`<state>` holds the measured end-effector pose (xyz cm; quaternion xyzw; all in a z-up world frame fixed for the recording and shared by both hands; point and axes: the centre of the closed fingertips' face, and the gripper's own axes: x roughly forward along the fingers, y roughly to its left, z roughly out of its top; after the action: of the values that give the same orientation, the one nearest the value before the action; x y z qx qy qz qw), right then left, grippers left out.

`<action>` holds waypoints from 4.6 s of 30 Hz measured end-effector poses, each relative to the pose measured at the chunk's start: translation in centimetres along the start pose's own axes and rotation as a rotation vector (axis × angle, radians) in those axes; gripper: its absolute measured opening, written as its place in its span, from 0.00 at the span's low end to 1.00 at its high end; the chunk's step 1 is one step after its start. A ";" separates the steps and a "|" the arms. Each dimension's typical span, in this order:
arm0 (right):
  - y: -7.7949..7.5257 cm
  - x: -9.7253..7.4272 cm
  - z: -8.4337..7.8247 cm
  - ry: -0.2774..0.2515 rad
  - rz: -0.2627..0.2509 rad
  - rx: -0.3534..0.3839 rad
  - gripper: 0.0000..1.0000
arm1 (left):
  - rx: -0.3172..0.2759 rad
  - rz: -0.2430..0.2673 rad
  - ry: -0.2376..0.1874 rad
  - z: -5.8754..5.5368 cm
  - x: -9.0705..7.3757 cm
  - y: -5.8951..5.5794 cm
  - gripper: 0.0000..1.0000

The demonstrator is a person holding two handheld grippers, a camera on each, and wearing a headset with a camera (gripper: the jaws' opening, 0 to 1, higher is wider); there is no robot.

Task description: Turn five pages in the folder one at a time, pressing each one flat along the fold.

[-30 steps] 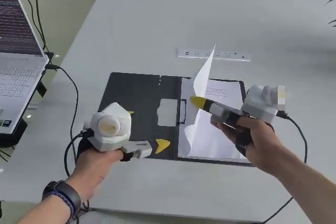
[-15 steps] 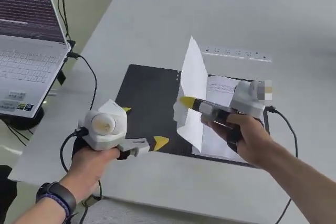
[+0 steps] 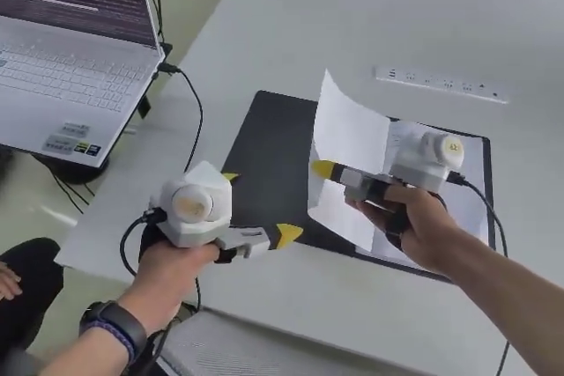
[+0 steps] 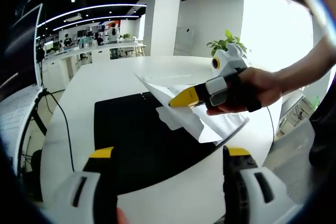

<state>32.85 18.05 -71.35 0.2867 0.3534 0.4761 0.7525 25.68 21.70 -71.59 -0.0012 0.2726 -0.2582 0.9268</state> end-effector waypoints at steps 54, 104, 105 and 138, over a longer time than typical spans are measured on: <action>-5.3 7.0 -5.5 0.115 -0.061 0.130 0.29 | -0.040 0.034 0.019 -0.8 -0.2 1.5 0.83; -3.7 -5.3 3.8 -0.132 -0.086 0.072 0.49 | -0.007 -0.046 0.169 -4.5 7.1 -0.2 0.07; -3.9 -5.5 3.9 -0.134 -0.089 0.073 0.49 | -0.003 -0.043 0.175 -4.8 7.2 -0.1 0.07; -11.5 -5.5 3.9 -0.029 -0.222 -0.141 0.21 | 0.065 0.022 0.194 -7.0 8.4 2.0 0.00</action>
<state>40.22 8.22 -76.49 0.1992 0.3378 0.4095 0.8237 29.15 20.37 -82.04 0.0566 0.3525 -0.2557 0.8984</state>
